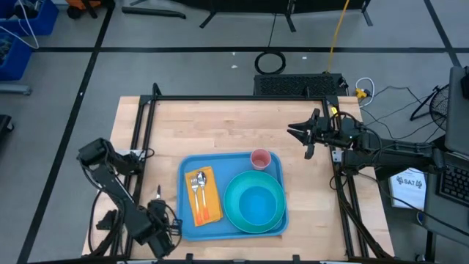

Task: Set up tray
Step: Put the knife on the yellow napkin

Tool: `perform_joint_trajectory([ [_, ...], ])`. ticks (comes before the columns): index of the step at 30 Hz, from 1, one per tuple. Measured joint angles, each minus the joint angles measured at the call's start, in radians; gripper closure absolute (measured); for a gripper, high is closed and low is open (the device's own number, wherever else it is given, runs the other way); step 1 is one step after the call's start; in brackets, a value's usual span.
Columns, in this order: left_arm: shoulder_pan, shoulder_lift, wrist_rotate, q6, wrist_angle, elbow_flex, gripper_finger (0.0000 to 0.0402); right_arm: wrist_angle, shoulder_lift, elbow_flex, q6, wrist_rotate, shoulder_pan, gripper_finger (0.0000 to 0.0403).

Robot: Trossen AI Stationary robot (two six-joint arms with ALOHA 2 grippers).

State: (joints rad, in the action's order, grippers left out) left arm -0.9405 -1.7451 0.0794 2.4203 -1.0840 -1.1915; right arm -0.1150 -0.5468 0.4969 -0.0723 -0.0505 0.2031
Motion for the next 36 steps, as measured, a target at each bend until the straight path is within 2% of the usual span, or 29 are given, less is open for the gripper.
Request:
perform_joint_trajectory([
  [4,-0.012,0.023,0.027,-0.001,-0.124,0.006,0.0394,0.000,0.000,0.000,-0.018,0.000,0.000,0.0325],
  [7,-0.007,0.045,0.031,0.002,-0.121,0.046,0.0394,0.000,0.000,0.000,-0.024,0.000,0.000,0.0325],
  [11,0.006,0.077,0.051,0.002,-0.018,0.165,0.0397,-0.009,0.000,0.000,-0.045,0.000,0.000,0.0325],
  [16,0.011,0.110,0.057,0.005,0.227,0.326,0.0398,-0.008,0.000,0.000,-0.058,0.002,0.000,0.0325],
  [24,0.017,0.110,0.070,0.007,0.228,0.332,0.0399,-0.008,0.000,0.000,-0.057,0.003,0.000,0.0325],
  [28,0.017,0.110,0.006,-0.014,0.293,0.333,0.0388,-0.008,-0.001,0.000,-0.049,0.002,0.000,0.0325],
  [33,0.020,0.118,0.018,-0.018,0.279,0.333,0.0377,-0.008,-0.002,0.000,-0.047,0.002,0.000,0.0325],
  [36,0.025,0.143,-0.020,-0.029,0.278,0.333,0.0376,-0.008,-0.002,0.000,-0.047,0.002,0.000,0.0325],
])
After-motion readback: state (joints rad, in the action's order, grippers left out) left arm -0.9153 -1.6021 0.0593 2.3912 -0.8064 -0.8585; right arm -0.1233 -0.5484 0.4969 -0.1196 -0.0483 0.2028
